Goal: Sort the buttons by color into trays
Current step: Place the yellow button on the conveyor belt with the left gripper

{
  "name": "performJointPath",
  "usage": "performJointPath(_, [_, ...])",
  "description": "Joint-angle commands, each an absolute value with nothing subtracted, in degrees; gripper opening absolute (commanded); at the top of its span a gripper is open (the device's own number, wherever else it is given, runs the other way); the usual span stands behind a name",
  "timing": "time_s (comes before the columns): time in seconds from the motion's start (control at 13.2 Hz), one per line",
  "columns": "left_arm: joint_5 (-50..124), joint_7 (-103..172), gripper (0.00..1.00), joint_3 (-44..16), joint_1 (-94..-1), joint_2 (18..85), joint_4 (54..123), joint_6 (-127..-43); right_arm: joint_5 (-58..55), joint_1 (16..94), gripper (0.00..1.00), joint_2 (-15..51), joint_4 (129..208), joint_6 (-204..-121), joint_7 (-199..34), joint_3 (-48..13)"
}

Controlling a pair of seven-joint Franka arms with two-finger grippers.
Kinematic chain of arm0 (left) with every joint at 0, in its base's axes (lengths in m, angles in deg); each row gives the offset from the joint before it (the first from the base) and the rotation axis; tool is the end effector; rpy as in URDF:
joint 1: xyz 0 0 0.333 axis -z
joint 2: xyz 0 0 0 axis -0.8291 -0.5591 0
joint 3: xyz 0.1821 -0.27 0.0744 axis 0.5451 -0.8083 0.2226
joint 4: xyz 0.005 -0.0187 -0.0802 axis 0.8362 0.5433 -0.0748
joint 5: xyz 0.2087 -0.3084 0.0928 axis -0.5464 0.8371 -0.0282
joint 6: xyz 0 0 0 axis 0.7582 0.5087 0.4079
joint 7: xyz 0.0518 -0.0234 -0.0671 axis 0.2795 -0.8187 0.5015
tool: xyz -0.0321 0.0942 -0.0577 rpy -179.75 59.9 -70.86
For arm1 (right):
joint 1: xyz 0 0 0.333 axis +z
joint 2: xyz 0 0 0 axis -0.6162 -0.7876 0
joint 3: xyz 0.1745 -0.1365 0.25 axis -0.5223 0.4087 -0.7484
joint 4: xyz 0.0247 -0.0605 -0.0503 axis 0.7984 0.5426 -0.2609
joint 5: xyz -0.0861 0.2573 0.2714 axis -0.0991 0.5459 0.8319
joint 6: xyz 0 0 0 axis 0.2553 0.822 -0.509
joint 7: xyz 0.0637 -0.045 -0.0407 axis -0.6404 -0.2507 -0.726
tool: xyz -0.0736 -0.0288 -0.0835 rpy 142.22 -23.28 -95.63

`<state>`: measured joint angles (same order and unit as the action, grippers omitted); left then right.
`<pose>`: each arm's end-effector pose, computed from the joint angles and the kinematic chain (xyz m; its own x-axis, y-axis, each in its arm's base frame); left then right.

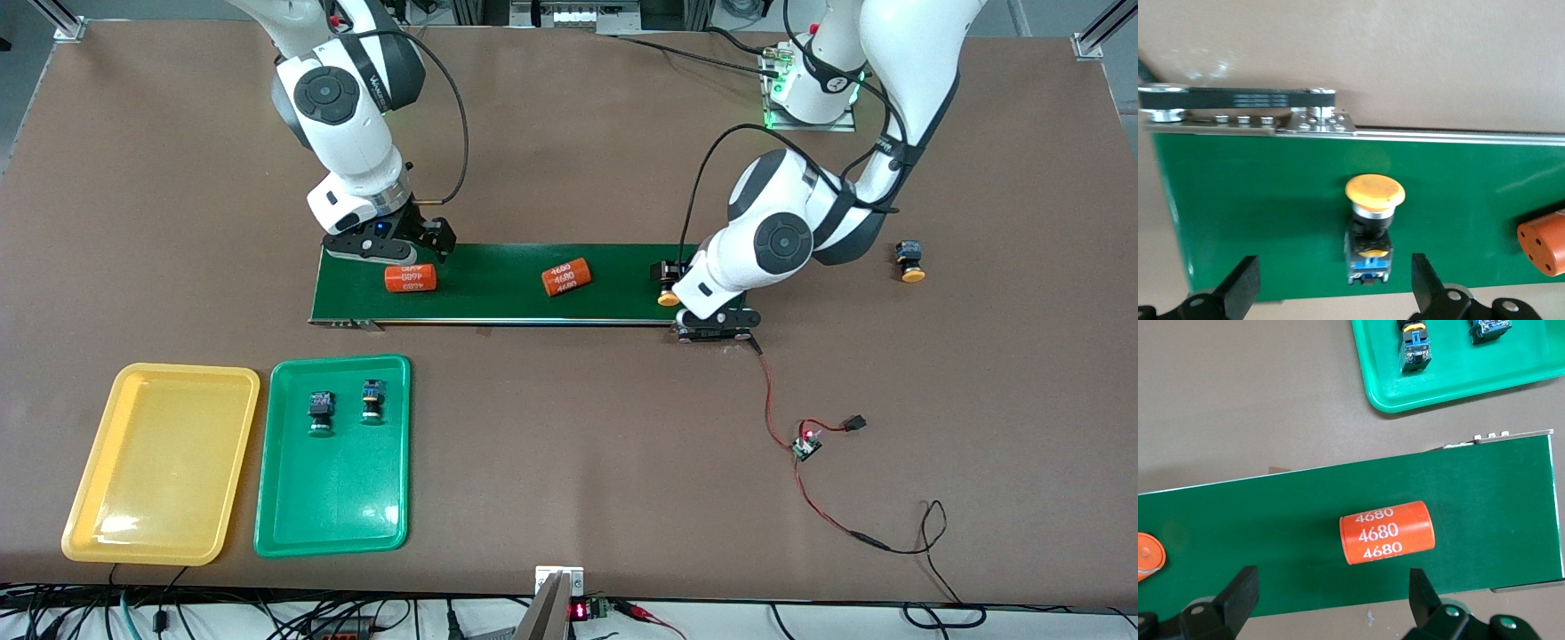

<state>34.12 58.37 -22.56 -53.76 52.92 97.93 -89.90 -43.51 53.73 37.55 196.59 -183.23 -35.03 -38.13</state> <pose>0.5336 -0.2859 0.3020 0.9561 0.0770 -0.2826 0.1191 -0.9837 0.1348 0.4659 0.2734 0.3715 0.9847 -0.1444 0.0972 -0.1428 -0.9895 -0.0232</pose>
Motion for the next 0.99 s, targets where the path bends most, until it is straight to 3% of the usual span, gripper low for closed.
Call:
performJointPath(0.0, [34.5,61.0,1.0,-22.7,-55.9,56.9,97.7,-85.8,-44.6,53.1,1.0,37.5,196.5,-183.7,-34.1,-38.6])
performJointPath(0.15, [33.7,60.4,1.0,-19.6,-57.5,57.9,96.7,-78.4,-44.6,53.1,1.0,37.5,196.5,-183.7,-34.2,-38.6])
performJointPath(0.46, [28.9,54.0,1.0,-8.0,-59.1,58.2,95.4,-65.0,-44.6,53.1,1.0,37.4,196.5,-183.7,-34.2,-38.6])
performJointPath(0.91, [24.0,25.2,1.0,7.2,-60.0,58.2,97.8,-64.9,-44.6,53.1,1.0,37.2,196.5,-183.7,-34.2,-38.6])
